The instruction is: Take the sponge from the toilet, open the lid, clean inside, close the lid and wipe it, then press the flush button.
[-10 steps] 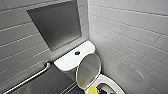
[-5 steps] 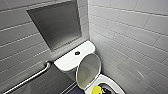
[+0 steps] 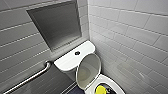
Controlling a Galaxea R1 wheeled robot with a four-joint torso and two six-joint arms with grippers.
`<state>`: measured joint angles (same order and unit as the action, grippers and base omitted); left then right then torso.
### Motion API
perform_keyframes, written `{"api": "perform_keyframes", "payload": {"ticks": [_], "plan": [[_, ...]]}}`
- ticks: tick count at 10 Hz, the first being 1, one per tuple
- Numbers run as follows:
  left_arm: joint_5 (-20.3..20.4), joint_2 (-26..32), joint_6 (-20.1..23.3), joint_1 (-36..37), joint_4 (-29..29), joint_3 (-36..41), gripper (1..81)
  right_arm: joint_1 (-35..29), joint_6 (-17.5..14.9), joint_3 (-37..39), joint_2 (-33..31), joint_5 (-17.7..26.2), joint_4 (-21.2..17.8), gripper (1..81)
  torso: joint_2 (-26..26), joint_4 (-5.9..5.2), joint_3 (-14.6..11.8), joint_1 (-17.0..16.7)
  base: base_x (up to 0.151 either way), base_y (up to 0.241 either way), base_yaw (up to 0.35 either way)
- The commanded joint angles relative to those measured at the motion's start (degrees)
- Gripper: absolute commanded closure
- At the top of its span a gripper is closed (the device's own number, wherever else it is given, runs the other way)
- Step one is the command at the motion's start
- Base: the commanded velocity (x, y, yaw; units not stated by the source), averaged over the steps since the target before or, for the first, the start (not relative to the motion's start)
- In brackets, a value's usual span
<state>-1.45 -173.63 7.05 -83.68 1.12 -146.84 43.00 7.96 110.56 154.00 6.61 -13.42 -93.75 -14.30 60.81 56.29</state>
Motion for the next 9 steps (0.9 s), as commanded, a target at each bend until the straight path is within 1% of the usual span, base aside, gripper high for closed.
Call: {"api": "perform_keyframes", "payload": {"ticks": [1, 5, 7, 9], "plan": [[-4.5, 0.2, 0.1, -0.3, -0.2, 0.1, 1.0, -5.6, -0.1, -2.7, 0.0, 2.8, -0.2, 81.1, 0.0, 0.0, 0.0, 0.0, 0.0, 0.0, 0.0], [-4.4, 0.2, 0.1, -0.3, -0.2, 0.1, 1.0, -5.5, -0.1, -2.6, -0.2, 2.9, -0.3, 81.1, 0.0, 0.0, 0.0, 0.0, -0.075, 0.0, 0.0], [-4.4, 0.2, 0.2, -0.3, -0.2, 0.1, 1.0, -4.2, -0.1, -2.7, -1.3, 2.6, -0.5, 81.1, 0.0, 0.0, 0.0, 0.0, 0.0, 0.0, 0.0], [-4.4, 0.1, 0.2, -0.3, -0.2, 0.1, 1.0, -1.8, -0.1, -6.0, -5.5, -0.5, -0.4, 81.1, 0.0, 0.0, 0.0, 0.0, 0.0, 0.0, 0.0]]}}
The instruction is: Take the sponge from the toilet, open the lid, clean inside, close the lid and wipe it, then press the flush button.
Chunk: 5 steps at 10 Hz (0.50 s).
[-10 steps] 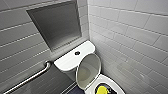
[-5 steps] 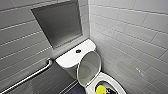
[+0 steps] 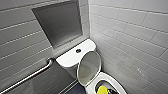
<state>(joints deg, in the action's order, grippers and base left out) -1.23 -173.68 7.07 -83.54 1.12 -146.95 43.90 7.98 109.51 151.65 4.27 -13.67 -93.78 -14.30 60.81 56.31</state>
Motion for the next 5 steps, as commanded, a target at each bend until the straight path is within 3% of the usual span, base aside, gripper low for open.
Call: {"api": "perform_keyframes", "payload": {"ticks": [1, 5], "plan": [[-4.7, 0.2, 0.1, -0.4, -0.2, 0.3, 1.0, -1.6, -0.2, -7.4, -5.9, 0.6, -0.1, 81.1, 0.0, 0.0, 0.0, 0.0, 0.0, 0.0, 0.0], [-4.6, 0.1, 0.1, -0.4, -0.2, 0.3, 1.0, 3.7, -0.2, -12.3, -12.6, -3.7, -0.1, 81.1, 0.0, 0.0, 0.0, 0.0, 0.0, 0.0, 0.0]]}}
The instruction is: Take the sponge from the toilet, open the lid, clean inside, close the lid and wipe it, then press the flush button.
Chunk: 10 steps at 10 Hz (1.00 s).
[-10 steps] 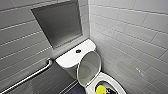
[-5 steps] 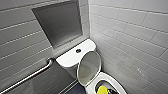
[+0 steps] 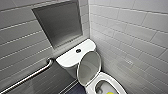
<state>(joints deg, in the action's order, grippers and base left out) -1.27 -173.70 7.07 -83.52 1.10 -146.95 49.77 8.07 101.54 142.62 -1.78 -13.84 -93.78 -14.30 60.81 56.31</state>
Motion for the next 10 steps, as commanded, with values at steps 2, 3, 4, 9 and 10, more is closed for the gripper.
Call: {"api": "perform_keyframes", "payload": {"ticks": [2, 3, 4, 9, 10], "plan": [[-4.5, 0.1, 0.1, -0.5, -0.1, 0.3, 1.0, -0.2, -0.2, -8.1, -8.7, -0.2, 0.0, 81.1, 0.0, 0.0, 0.0, 0.0, 0.0, 0.0, 0.0], [-4.5, 0.1, 0.1, -0.5, -0.1, 0.3, 1.0, 0.5, -0.2, -10.0, -11.4, -1.6, 0.0, 81.1, 0.0, 0.0, 0.0, 0.0, 0.0, 0.0, 0.0], [-4.5, 0.1, 0.1, -0.5, -0.1, 0.3, 1.0, 1.0, -0.2, -11.5, -13.6, -2.4, 0.0, 81.1, 0.0, 0.0, 0.0, 0.0, 0.0, 0.0, 0.0], [-3.8, 0.2, 0.1, -0.5, -0.1, 0.3, 1.0, 7.3, -0.2, -15.7, -24.2, -9.2, -0.1, 81.1, 0.0, -0.02, 0.0, 0.0, 0.0, 0.0, 0.0], [-3.8, 0.2, 0.0, -0.5, 0.0, 0.3, 1.0, 9.9, -0.2, -15.0, -24.5, -9.5, -0.1, 81.1, 0.0, -0.02, 0.0, 0.0, 0.0, 0.0, 0.0]]}}
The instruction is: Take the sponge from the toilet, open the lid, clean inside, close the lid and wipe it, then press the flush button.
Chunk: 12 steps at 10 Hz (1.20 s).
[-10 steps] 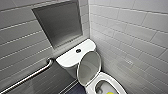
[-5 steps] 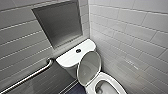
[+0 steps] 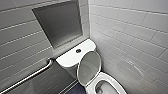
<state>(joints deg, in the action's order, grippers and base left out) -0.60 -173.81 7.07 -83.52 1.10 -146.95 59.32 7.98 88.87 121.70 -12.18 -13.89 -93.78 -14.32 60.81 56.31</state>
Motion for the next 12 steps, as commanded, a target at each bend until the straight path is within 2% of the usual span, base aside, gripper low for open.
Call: {"api": "perform_keyframes", "payload": {"ticks": [1, 3, 5, 6, 8, 10, 12], "plan": [[-4.5, 0.4, 0.0, -0.4, 0.0, 0.2, 1.0, 3.4, -0.2, -1.3, -3.0, 1.0, 0.0, 81.1, 0.0, 0.0, 0.0, 0.0, 0.0, 0.0, 0.0], [-4.5, 0.5, -0.4, 0.4, 0.4, -1.1, 1.0, 11.6, -0.6, 3.5, 0.6, 1.5, 0.9, 81.1, 0.0, -0.02, 0.0, 0.0, 0.0, 0.0, 0.0], [-5.4, 1.3, -0.4, 2.3, 0.4, 0.5, 1.0, 19.8, -0.9, 10.8, 5.3, 1.6, 1.0, 81.1, 0.0, -0.02, 0.0, 0.0, 0.0, 0.0, 0.0], [-5.5, 2.2, -0.4, 3.0, 0.3, 2.7, 1.0, 22.5, -0.9, 14.5, 7.3, 1.5, 2.3, 81.1, 0.0, -0.02, 0.0, 0.0, 0.0, 0.0, 0.0], [-5.6, 5.8, -0.5, 4.6, 0.3, 9.4, 1.0, 26.4, -0.9, 16.6, 8.9, 1.5, 4.9, 81.1, 0.0, -0.02, 0.0, 0.0, 0.0, 0.0, 0.0], [-7.6, 11.0, -0.6, 6.7, 0.5, 19.0, 1.0, 27.8, -0.9, 16.4, 9.8, 1.4, 8.1, 81.1, 0.0, -0.05, 0.0, 0.0, 0.0, 0.0, 0.0], [-7.8, 15.4, -1.0, 9.7, 0.8, 25.5, 1.0, 29.7, -0.9, 16.7, 10.8, 1.3, 9.8, 81.1, 0.0, -0.05, 0.0, 0.0, 0.0, 0.0, 0.0]]}}
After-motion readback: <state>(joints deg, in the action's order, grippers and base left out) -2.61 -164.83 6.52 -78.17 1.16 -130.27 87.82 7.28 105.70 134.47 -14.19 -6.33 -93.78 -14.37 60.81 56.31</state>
